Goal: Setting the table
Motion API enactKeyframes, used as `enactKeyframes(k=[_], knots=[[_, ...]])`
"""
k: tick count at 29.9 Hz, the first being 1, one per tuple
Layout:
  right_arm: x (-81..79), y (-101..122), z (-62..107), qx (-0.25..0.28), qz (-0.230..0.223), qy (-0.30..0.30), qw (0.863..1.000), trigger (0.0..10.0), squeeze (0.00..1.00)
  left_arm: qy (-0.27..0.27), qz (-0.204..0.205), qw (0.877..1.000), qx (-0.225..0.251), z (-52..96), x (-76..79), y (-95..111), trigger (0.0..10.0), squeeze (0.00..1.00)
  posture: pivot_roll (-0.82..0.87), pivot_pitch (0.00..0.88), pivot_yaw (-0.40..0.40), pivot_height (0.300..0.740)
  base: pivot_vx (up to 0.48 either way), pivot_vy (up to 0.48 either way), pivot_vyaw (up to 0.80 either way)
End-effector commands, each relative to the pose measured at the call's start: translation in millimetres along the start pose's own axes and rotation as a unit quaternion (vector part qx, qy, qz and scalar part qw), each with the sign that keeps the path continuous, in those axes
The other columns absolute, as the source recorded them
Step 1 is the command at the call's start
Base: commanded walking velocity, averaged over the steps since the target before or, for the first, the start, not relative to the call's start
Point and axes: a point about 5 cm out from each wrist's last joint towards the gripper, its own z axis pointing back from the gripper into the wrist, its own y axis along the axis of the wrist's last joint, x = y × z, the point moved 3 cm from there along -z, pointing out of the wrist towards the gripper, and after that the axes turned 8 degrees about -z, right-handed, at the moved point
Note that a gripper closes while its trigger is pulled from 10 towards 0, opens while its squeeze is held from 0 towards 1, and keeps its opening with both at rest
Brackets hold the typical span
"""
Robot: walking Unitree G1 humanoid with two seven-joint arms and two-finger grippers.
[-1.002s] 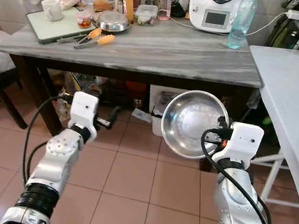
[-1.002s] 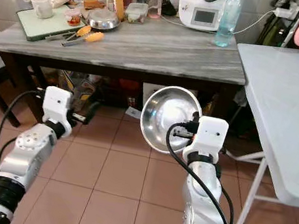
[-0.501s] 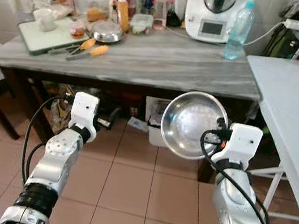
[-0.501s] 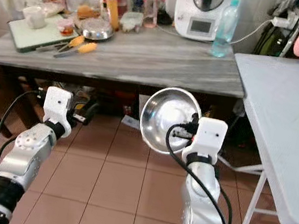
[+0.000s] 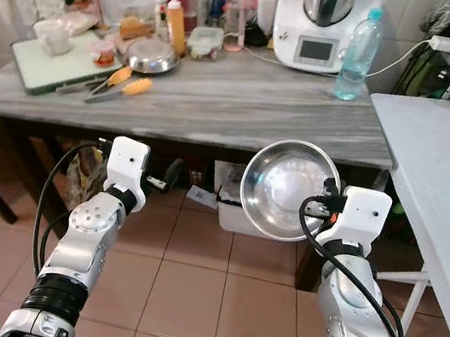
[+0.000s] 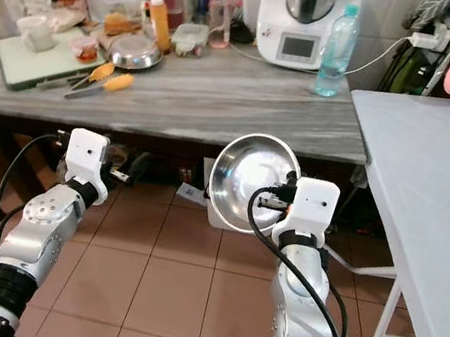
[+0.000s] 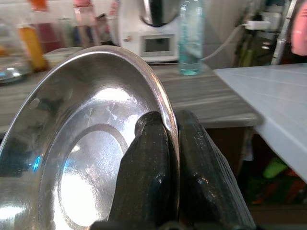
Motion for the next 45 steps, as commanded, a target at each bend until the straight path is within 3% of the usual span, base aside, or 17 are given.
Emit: enactKeyframes(k=[1, 16, 23, 26, 33, 45], knots=[[3.6, 8, -1.3, 0.016, 0.001, -0.006, 1.0, 10.0, 0.0, -0.005, -0.002, 1.0, 0.002, -1.2, 3.4, 2, 10.0, 0.0, -0.03, 0.0, 0.094, 0.74, 0.345, 0.0, 0.0], [1.7, 11, 0.3, 0.023, 0.007, 0.004, 1.0, 10.0, 0.0, 0.008, -0.006, 1.0, 0.005, 6.3, -4.9, 3, 10.0, 0.0, -0.04, 0.0, 0.099, 0.74, 0.344, 0.0, 0.18], [16.5, 14, 9.8, 0.025, 0.016, -0.012, 0.999, 10.0, 0.0, 0.022, -0.019, 1.0, 0.012, 27.7, -13.8, 5, 10.0, 0.0, -0.03, 0.0, 0.101, 0.74, 0.324, 0.0, 0.53], [24.9, 10, 18.4, 0.017, 0.024, -0.024, 0.999, 10.0, 0.0, 0.028, -0.025, 0.999, 0.0, 40.6, -17.6, -2, 10.0, 0.0, -0.03, 0.0, 0.099, 0.74, 0.32, 0.0, 0.51], [37.7, 7, 29.9, 0.007, 0.032, -0.039, 0.999, 10.0, 0.0, 0.03, -0.028, 0.999, -0.02, 55.5, -18.9, -10, 10.0, 0.0, -0.04, 0.0, 0.097, 0.74, 0.319, 0.0, 0.52], [39.2, 13, 33.8, 0.012, 0.03, -0.042, 0.999, 10.0, 0.0, 0.01, -0.023, 1.0, -0.016, 47.6, -6.8, -4, 10.0, 0.0, -0.05, 0.0, 0.102, 0.74, 0.302, 0.0, 0.13]])
